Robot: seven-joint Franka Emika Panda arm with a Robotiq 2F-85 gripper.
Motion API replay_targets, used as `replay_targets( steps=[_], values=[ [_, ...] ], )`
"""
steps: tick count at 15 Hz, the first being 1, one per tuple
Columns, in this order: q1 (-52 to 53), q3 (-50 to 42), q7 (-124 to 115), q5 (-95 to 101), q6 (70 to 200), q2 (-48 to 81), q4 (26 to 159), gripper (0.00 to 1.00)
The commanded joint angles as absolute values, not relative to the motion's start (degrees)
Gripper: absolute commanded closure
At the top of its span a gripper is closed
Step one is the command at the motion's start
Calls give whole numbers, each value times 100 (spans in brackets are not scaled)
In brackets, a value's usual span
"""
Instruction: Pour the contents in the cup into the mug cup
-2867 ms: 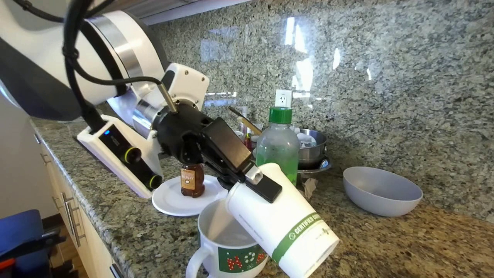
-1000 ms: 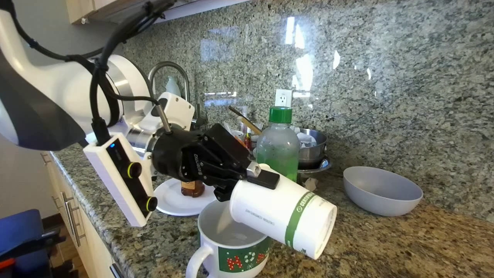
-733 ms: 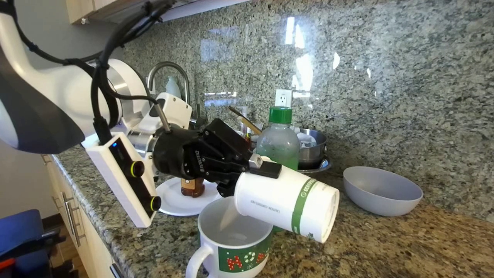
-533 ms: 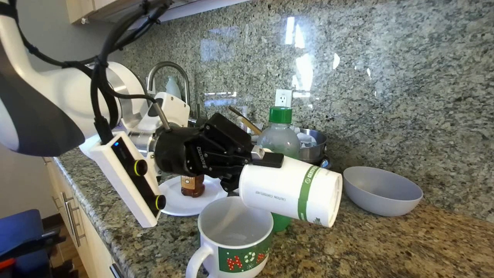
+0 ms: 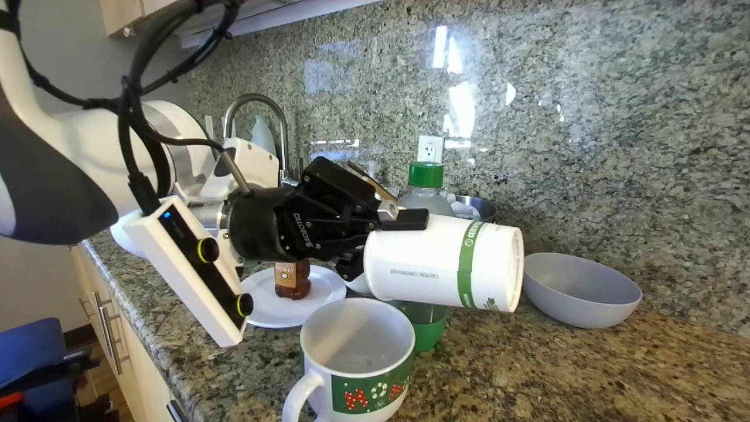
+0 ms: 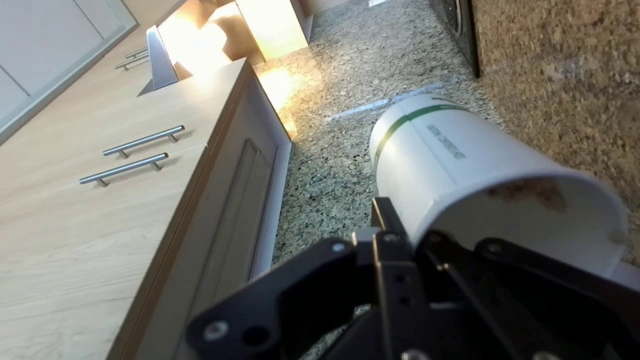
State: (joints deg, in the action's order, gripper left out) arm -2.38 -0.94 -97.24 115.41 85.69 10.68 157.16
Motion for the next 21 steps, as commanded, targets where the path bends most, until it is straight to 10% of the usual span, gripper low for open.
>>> replay_targets(
  steps=[1, 21],
  values=[
    [-186, 7, -9919, 11603, 8211, 963, 15947, 97],
    [-31, 188, -9954, 11711, 7422, 1451, 15924, 97]
  ],
)
